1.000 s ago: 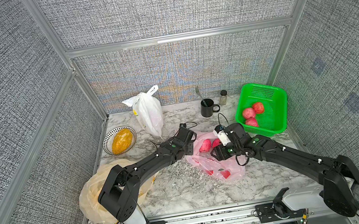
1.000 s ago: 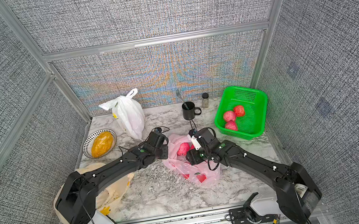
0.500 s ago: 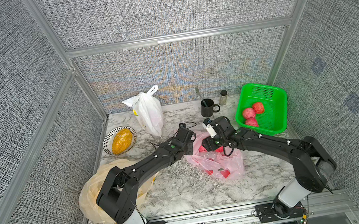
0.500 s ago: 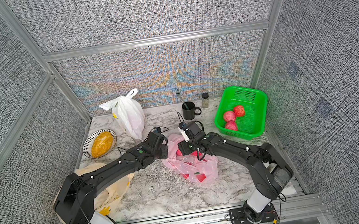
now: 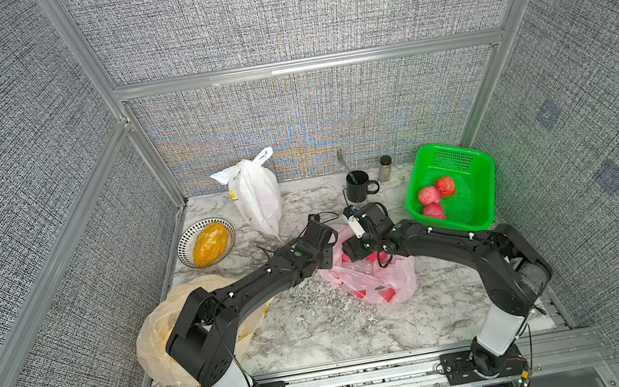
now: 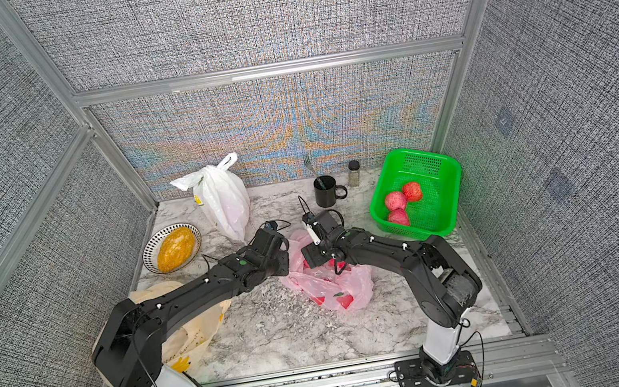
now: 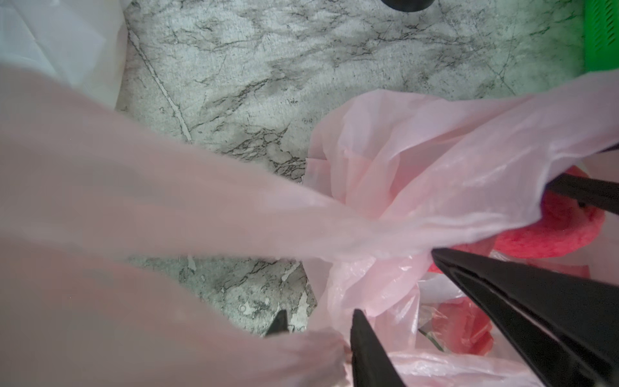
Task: Untie the knot of a plastic bag & take out the apple
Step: Pick up the apple from the plastic bag.
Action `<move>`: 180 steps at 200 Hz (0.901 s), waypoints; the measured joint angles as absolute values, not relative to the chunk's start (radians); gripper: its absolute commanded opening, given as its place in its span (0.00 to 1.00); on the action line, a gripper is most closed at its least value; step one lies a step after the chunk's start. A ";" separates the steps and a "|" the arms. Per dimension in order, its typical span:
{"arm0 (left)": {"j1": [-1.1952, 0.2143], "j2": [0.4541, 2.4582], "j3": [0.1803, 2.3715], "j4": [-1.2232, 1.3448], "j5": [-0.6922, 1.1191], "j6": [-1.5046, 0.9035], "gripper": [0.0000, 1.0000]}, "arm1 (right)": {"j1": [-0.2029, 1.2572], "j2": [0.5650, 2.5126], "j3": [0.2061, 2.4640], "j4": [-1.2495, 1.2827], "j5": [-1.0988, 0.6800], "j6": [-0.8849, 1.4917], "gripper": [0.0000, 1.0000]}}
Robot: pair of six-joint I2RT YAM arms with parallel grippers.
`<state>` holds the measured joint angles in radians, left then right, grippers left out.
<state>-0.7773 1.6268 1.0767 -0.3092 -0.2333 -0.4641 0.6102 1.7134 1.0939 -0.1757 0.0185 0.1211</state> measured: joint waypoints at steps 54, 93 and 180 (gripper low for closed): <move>-0.777 1.637 1.084 -0.310 -0.233 -0.464 0.34 | 0.610 1.674 1.055 -0.169 -0.007 0.090 0.87; -0.777 1.634 1.087 -0.313 -0.233 -0.464 0.34 | 0.612 1.716 1.068 -0.172 -0.009 0.073 0.87; -0.777 1.634 1.089 -0.315 -0.233 -0.464 0.34 | 0.611 1.849 1.136 -0.094 -0.009 0.077 0.88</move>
